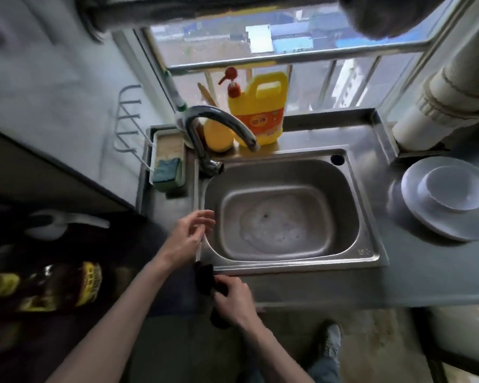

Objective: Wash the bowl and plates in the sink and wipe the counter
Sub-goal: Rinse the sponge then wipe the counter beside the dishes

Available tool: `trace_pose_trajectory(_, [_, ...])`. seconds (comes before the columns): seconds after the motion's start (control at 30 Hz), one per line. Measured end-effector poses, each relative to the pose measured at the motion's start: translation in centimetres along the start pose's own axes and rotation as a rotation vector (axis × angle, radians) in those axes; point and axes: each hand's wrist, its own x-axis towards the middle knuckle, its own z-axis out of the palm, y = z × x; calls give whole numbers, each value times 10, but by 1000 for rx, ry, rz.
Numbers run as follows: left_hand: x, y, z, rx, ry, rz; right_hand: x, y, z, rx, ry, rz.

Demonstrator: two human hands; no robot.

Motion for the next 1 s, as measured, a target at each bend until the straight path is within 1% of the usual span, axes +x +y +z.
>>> trace_pose_trajectory(0.07, [-15,-14,-21,-16,52,-23,14,-19,7,313,-114,67])
trace_pose_trajectory(0.13, [-31,-25,-37,-3,138,-64,27,-32,5,520,-160,124])
trace_pose_trajectory(0.17, [-39,-26,-42,-33,189,-110,33,-37,3,607,-176,131])
trace_pose_trajectory(0.2, [-46,-27,-46,-115,222,-173,38,-42,1,700,-196,128])
trace_pose_trajectory(0.23, [-53,-28,-48,-228,211,-248,42,-47,-1,750,-211,124])
trace_pose_trajectory(0.27, [-58,-28,-47,-364,153,-321,44,-52,-5,791,-223,121])
trace_pose_trajectory(0.33, [-64,-31,-44,-592,24,-421,46,-61,-14,779,-223,113])
trace_pose_trajectory(0.4, [-66,-34,-46,-680,-4,-468,52,-65,-22,721,-232,69])
trace_pose_trajectory(0.5, [-62,-43,-50,-771,12,-507,63,-61,-25,524,-199,-63])
trace_pose_trajectory(0.57, [-59,-51,-52,-817,53,-493,71,-56,-23,362,-187,-133])
trace_pose_trajectory(0.63, [-54,-55,-54,-790,138,-451,76,-55,-19,270,-193,-105])
trace_pose_trajectory(0.7, [-50,-61,-55,-695,241,-406,83,-55,-12,313,-178,-26])
trace_pose_trajectory(0.73, [-47,-63,-57,-689,282,-398,84,-60,-10,345,-167,-6])
trace_pose_trajectory(0.77, [-47,-63,-59,-734,302,-407,86,-64,-7,380,-156,3])
trace_pose_trajectory(0.8, [-46,-64,-62,-799,291,-427,87,-69,-5,422,-142,17])
trace_pose_trajectory(0.83, [-46,-64,-65,-861,242,-457,90,-74,-3,499,-137,45])
trace_pose_trajectory(0.9, [-47,-65,-68,-887,143,-533,95,-81,1,660,-135,152])
trace_pose_trajectory(0.93, [-46,-68,-69,-876,151,-550,96,-85,2,704,-131,203])
trace_pose_trajectory(1.0, [-43,-72,-67,-858,227,-536,99,-87,2,698,-116,263])
